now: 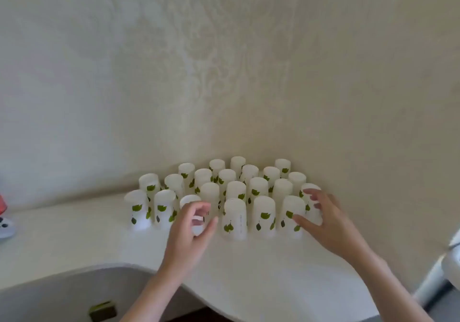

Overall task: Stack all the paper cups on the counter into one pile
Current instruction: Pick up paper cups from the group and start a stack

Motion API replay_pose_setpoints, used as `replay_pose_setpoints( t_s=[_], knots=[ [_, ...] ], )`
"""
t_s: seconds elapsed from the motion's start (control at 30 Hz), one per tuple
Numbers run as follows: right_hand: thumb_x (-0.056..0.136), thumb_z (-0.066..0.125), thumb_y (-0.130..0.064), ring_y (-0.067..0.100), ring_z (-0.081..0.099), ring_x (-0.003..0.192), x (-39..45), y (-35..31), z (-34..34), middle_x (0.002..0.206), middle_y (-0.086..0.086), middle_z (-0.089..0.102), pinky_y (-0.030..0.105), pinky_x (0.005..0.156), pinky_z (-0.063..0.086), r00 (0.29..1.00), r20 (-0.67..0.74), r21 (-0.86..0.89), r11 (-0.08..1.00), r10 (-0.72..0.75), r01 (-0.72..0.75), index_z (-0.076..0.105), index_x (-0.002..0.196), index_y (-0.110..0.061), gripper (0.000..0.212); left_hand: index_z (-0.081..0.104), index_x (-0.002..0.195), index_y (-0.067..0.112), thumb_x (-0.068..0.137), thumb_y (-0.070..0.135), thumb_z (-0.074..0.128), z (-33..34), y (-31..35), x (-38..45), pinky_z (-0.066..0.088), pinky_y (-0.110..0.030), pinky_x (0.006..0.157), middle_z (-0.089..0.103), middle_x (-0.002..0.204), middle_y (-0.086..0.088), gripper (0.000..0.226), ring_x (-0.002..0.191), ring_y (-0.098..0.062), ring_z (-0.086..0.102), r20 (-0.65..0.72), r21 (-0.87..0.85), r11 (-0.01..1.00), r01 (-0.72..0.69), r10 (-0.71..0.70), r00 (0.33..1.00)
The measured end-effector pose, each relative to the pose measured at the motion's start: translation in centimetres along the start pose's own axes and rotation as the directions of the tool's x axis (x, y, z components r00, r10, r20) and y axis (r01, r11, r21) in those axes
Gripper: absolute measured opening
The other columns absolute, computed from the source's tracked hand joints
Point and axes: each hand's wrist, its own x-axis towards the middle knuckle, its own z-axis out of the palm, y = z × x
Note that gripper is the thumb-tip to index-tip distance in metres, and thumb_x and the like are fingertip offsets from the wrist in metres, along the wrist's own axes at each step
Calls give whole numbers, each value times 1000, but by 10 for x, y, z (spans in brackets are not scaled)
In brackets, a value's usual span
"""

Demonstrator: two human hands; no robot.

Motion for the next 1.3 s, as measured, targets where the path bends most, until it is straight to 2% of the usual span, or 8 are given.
replay_pose_setpoints(
  t_s=[0.1, 0.2, 0.43, 0.57, 0.77, 1.07, 1.17, 1.3],
  knots=[
    [80, 70, -42, 17, 53, 114, 5, 1, 14, 127, 0, 49, 29, 89, 42, 1000, 1, 25, 999, 28, -28, 40, 135, -27, 64, 53, 124, 24, 81, 30, 74, 38, 8, 11, 44, -14, 95, 56, 120, 12, 48, 117, -2, 53, 68, 55, 986, -156, 152, 986],
    [80, 71, -39, 20, 55, 110, 8, 7, 30, 131, 4, 49, 30, 85, 45, 999, -15, 22, 999, 46, -45, 41, 135, -24, 65, 42, 135, 22, 77, 46, 70, 70, 2, 18, 36, -18, 97, 41, 130, 12, 69, 121, -5, 40, 109, 141, 979, -151, 136, 985],
    [81, 69, -38, 19, 55, 107, 13, 19, 45, 131, 4, 51, 27, 76, 43, 996, -83, -10, 999, 42, -43, 42, 132, -24, 59, 53, 122, 22, 76, 28, 77, 91, -27, 31, 42, -29, 95, 40, 123, -5, 53, 111, -22, 46, -4, 358, 932, -61, 66, 998],
    [80, 71, -37, 22, 53, 115, 15, 17, 46, 134, 4, 51, 29, 80, 43, 995, -74, 7, 998, 66, -66, 38, 136, -22, 67, 50, 125, 26, 82, 25, 73, 83, -28, 24, 37, -16, 89, 48, 118, 3, 49, 110, -15, 51, 78, 226, 973, 43, -62, 995],
    [80, 71, -39, 19, 54, 95, 10, 16, 48, 132, 7, 52, 35, 77, 50, 997, -33, -25, 997, 73, -74, 33, 138, -24, 71, 52, 120, 31, 79, 26, 75, 56, 9, -24, 38, -5, 88, 53, 119, 16, 48, 111, -1, 51, 234, 94, 975, -201, 175, 956],
    [79, 73, -35, 24, 55, 107, 7, 17, 52, 132, 4, 53, 34, 75, 44, 994, -34, 69, 992, 108, -105, 31, 138, -24, 74, 15, 123, 66, 72, 31, 79, 66, 7, -52, 43, -11, 83, 55, 116, 21, 89, 109, -3, 56, 331, -28, 992, 121, -105, 938],
    [76, 77, -31, 26, 55, 110, 6, 12, 39, 121, 1, 56, 32, 78, 42, 987, -58, 146, 979, 149, -139, 31, 140, -23, 79, 4, 138, 58, 63, 34, 87, 61, 6, -54, 37, 0, 88, 45, 130, 25, 114, 120, 13, 44, 376, -79, 981, 179, -137, 917],
    [71, 81, -30, 16, 61, 102, -2, -27, -5, 114, -11, 57, 26, 82, 45, 978, -202, 247, 969, 48, 3, 37, 138, -24, 81, 33, 138, 44, 68, 56, 75, 29, 7, -51, 28, -18, 107, 38, 141, 33, 82, 135, 9, 32, 254, -158, 982, 102, -59, 965]
  ],
)
